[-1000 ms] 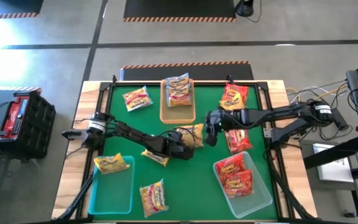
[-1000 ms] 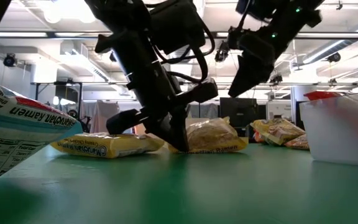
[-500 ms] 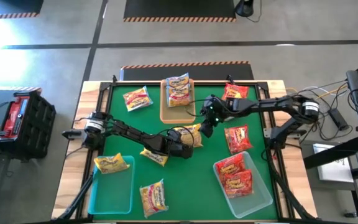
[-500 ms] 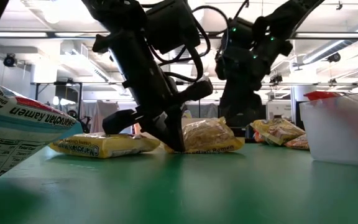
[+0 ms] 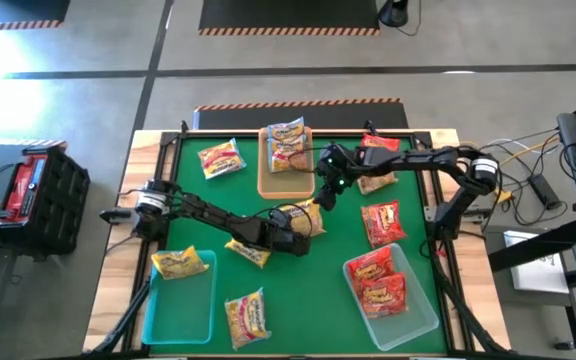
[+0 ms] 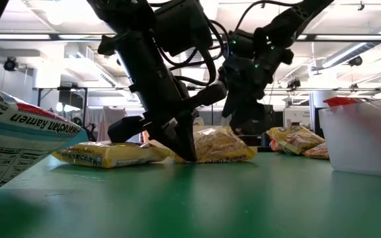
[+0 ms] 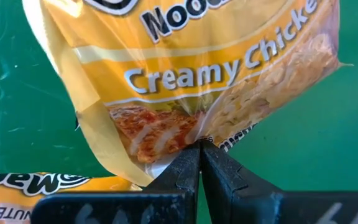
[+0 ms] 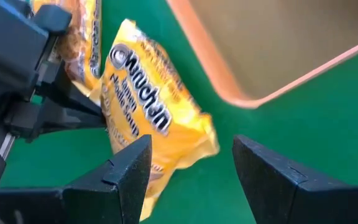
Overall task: Sort Maruchan noodles
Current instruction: Put the yellow noddle pack into the blue bin
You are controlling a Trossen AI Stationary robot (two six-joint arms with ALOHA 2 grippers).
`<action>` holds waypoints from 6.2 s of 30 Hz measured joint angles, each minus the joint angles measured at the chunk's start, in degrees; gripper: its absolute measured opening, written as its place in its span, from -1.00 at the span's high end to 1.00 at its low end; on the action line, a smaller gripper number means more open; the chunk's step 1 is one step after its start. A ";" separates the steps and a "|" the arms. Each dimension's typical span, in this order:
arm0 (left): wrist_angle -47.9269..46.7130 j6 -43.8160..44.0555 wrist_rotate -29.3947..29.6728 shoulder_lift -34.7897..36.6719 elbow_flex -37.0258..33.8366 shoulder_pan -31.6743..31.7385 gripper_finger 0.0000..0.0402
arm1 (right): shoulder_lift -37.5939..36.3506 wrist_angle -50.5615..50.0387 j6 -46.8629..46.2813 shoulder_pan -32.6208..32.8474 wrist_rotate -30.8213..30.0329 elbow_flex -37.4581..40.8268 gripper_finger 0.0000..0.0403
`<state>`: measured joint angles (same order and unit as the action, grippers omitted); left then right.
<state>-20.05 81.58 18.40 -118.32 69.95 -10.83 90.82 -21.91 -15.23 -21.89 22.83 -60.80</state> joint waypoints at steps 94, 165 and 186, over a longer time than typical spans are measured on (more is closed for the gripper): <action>65.11 -34.62 9.45 31.15 -34.22 -6.65 0.65 | -4.91 -7.09 7.27 4.15 14.63 -1.91 0.44; 31.61 -64.50 -11.07 35.19 -20.13 5.97 0.39 | -4.56 -19.83 23.83 15.03 -1.01 -18.31 0.43; 19.92 -56.81 -11.92 36.83 -19.30 5.97 0.74 | -6.02 -44.68 23.96 14.97 -2.02 -30.42 0.07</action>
<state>-0.13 24.77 6.48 -81.49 50.65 -4.86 84.80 -66.59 8.73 -6.92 20.81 -91.22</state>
